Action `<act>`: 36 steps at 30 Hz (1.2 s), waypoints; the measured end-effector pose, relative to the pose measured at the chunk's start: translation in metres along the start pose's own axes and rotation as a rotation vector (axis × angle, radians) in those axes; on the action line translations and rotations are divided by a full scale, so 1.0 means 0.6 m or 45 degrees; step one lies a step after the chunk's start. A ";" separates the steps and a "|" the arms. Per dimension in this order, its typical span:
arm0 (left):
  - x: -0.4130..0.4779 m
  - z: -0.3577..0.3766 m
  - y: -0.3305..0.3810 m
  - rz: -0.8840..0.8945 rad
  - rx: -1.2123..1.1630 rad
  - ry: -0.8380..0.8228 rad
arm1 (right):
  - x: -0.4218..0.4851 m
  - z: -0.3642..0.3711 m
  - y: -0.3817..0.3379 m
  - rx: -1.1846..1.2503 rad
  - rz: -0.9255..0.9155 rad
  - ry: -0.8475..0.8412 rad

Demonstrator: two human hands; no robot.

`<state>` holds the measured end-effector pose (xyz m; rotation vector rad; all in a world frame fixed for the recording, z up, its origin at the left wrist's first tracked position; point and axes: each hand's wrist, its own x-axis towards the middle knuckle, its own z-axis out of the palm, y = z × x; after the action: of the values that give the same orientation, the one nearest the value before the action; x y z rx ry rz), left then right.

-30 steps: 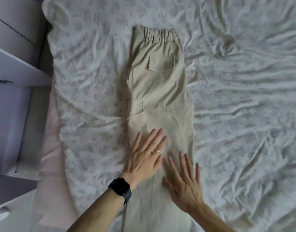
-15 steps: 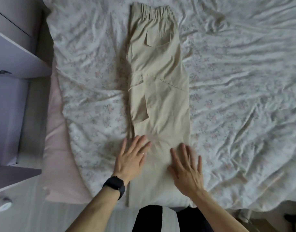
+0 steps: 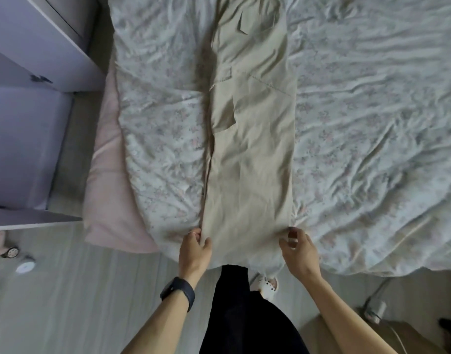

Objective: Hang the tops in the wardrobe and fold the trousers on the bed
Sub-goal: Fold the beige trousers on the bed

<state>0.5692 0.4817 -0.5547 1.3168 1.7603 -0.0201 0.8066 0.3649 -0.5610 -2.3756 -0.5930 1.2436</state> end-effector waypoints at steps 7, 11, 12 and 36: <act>-0.017 0.019 -0.077 -0.013 0.211 -0.087 | -0.017 0.040 0.061 -0.219 0.136 -0.072; -0.032 0.036 -0.106 -0.039 0.130 0.054 | -0.030 0.072 0.068 -0.320 0.281 0.073; -0.032 0.040 -0.110 -0.069 0.083 0.052 | -0.030 0.079 0.071 -0.312 0.317 0.080; -0.061 0.055 -0.193 -0.080 0.264 -0.041 | -0.095 0.112 0.171 0.062 0.425 0.260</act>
<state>0.5021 0.3879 -0.6050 1.3991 1.8091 -0.2642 0.7401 0.2586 -0.6116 -2.5906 -0.1036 1.1049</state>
